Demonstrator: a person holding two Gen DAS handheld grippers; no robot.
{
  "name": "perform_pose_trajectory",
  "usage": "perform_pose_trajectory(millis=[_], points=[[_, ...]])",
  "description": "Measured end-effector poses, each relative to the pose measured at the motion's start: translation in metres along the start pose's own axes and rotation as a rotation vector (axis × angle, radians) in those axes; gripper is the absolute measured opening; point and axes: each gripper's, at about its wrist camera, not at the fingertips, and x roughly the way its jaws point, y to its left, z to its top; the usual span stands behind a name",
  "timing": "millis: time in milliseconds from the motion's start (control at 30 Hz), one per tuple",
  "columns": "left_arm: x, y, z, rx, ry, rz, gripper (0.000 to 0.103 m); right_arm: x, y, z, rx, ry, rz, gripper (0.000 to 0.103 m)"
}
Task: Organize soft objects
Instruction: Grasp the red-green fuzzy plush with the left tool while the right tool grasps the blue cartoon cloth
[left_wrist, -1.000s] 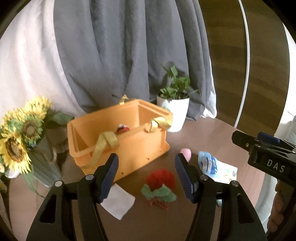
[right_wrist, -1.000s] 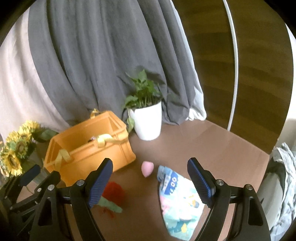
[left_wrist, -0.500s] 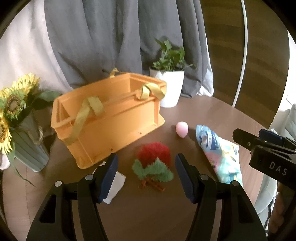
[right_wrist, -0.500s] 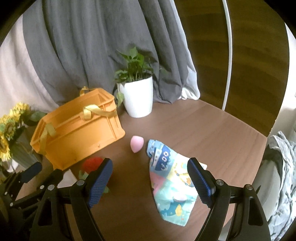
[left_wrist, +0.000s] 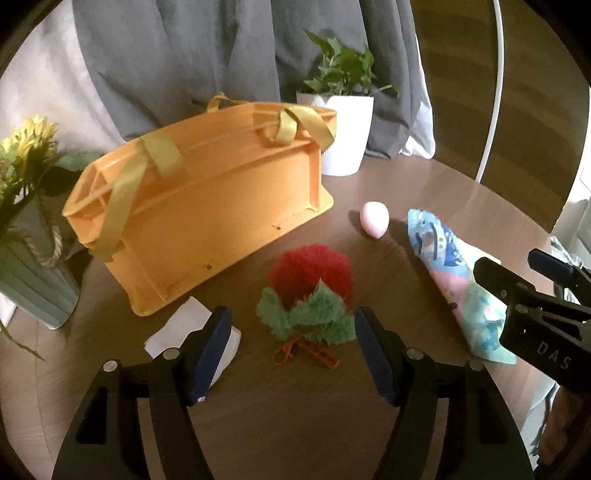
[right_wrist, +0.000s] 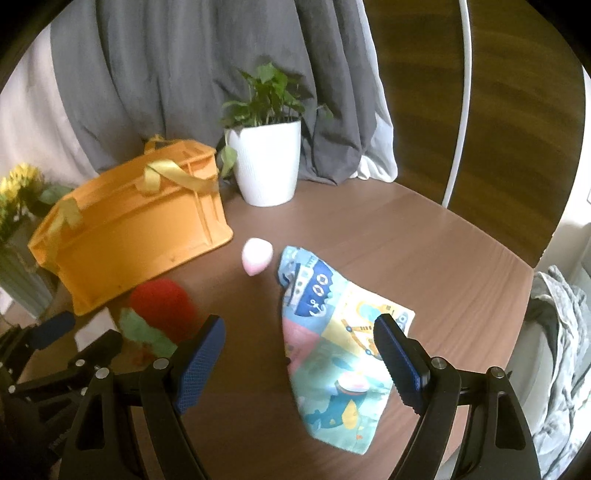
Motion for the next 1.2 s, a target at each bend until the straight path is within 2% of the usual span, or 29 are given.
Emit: perform_pose_trajectory(millis=[433, 633, 833, 967, 1100, 1200], points=[[0.038, -0.012, 0.002, 0.06, 0.035, 0.028, 0.078, 0.041, -0.005, -0.02, 0.001, 0.062, -0.046, 0.083], [0.062, -0.011, 0.007, 0.03, 0.086, 0.001, 0.078, 0.056, -0.007, -0.018, 0.011, 0.086, -0.052, 0.083], [0.072, -0.013, 0.011, 0.01, 0.104, -0.022, 0.078, 0.071, -0.008, -0.013, 0.009, 0.106, -0.063, 0.082], [0.076, -0.018, 0.01, 0.014, 0.113, -0.031, 0.073, 0.079, -0.011, -0.012, 0.012, 0.138, -0.066, 0.067], [0.08, -0.019, 0.009, -0.004, 0.125, -0.036, 0.055, 0.083, -0.012, -0.014, 0.022, 0.159, -0.053, 0.056], [0.081, -0.019, 0.008, -0.017, 0.133, -0.039, 0.045, 0.086, -0.012, -0.015, 0.014, 0.174, -0.051, 0.042]])
